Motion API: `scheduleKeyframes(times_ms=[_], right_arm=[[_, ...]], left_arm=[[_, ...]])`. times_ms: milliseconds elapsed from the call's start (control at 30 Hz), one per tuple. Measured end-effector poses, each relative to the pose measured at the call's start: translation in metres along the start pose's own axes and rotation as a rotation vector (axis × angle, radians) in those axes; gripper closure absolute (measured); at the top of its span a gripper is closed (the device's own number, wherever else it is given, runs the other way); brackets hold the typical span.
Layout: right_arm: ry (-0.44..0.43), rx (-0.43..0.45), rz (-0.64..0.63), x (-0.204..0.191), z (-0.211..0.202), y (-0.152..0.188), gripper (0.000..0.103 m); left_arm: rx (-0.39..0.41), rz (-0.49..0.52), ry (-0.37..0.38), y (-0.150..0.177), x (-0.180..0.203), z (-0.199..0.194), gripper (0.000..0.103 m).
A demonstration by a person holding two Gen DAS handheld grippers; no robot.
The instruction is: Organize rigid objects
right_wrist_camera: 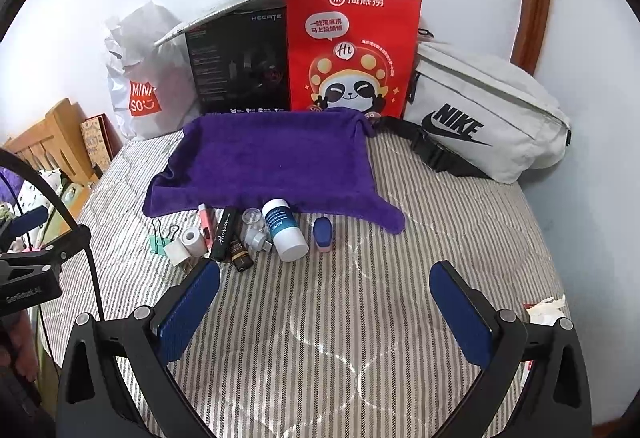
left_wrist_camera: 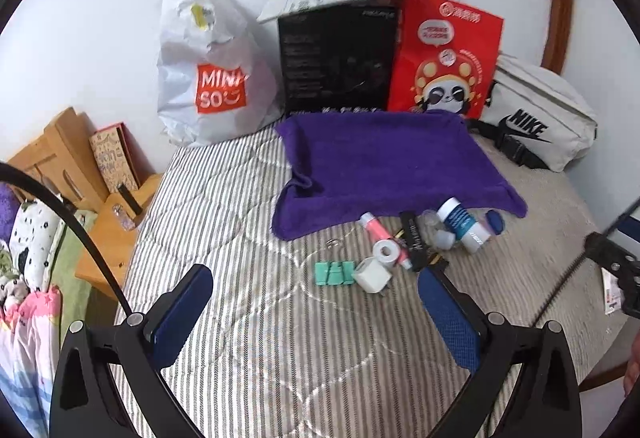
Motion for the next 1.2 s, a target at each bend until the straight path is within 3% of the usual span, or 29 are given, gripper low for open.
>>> scheduleKeyframes(times_ms=[167, 500, 767, 1000, 1100, 1200], right_arm=[[-0.016, -0.021, -0.009, -0.001, 0.012, 0.007, 0.0], [-0.024, -0.097, -0.007, 0.004, 0.044, 0.031, 0.0], [0.002, -0.165, 0.004, 0.012, 0.069, 0.048, 0.0], [-0.01, -0.199, -0.01, 0.006, 0.082, 0.056, 0.0], [-0.02, -0.201, -0.018, 0.004, 0.086, 0.058, 0.0], [-0.034, -0.195, -0.006, 0.005, 0.092, 0.058, 0.0]], left_arm=[[-0.052, -0.023, -0.014, 0.019, -0.011, 0.034, 0.0], [-0.14, 0.03, -0.03, 0.062, -0.011, 0.105, 0.0], [-0.146, -0.005, 0.01, 0.07, -0.007, 0.125, 0.001], [-0.156, -0.019, -0.014, 0.075, 0.0, 0.139, 0.002], [-0.123, -0.055, -0.009, 0.077, -0.002, 0.135, 0.014], [-0.084, -0.051, 0.009, 0.078, 0.002, 0.128, 0.036]])
Point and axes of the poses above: each gripper's, at about its wrist camera, not at the fingertips, and z roughly the way its jaws point, x to its right, y to its underside, the point moved 2 cm from there along z, roughly the way its jaws point, and after that the axes turned 15 degrees about x, right-handed, at the moved point
